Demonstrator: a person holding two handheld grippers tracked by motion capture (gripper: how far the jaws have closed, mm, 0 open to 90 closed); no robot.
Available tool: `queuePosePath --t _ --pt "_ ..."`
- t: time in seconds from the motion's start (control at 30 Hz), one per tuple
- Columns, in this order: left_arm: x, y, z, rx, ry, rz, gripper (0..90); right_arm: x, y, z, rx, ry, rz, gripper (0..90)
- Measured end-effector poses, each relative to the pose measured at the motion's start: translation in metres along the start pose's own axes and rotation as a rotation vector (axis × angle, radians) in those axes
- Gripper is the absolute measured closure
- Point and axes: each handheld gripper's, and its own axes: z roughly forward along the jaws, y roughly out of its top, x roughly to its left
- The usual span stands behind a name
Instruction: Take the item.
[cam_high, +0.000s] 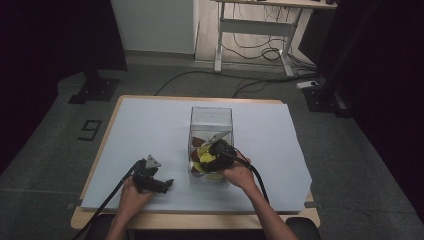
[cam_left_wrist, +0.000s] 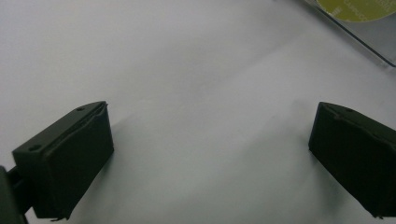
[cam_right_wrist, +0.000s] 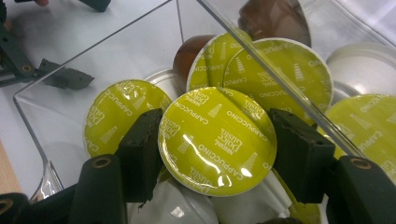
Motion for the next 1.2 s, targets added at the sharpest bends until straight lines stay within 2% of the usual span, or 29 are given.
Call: queuePosePath --t 0.2,0.77,1.2 --pt "0.000 0.000 0.000 0.000 0.000 0.000 0.0 -0.001 -0.001 -0.004 -0.016 0.000 0.008 38.0" --pt "0.000 0.000 0.000 -0.001 0.000 0.000 0.0 0.001 -0.004 -0.030 -0.067 0.026 -0.018 38.0" --pt "0.000 0.000 0.000 0.001 -0.002 0.000 0.0 0.000 -0.005 -0.053 -0.104 0.009 -0.017 38.1"
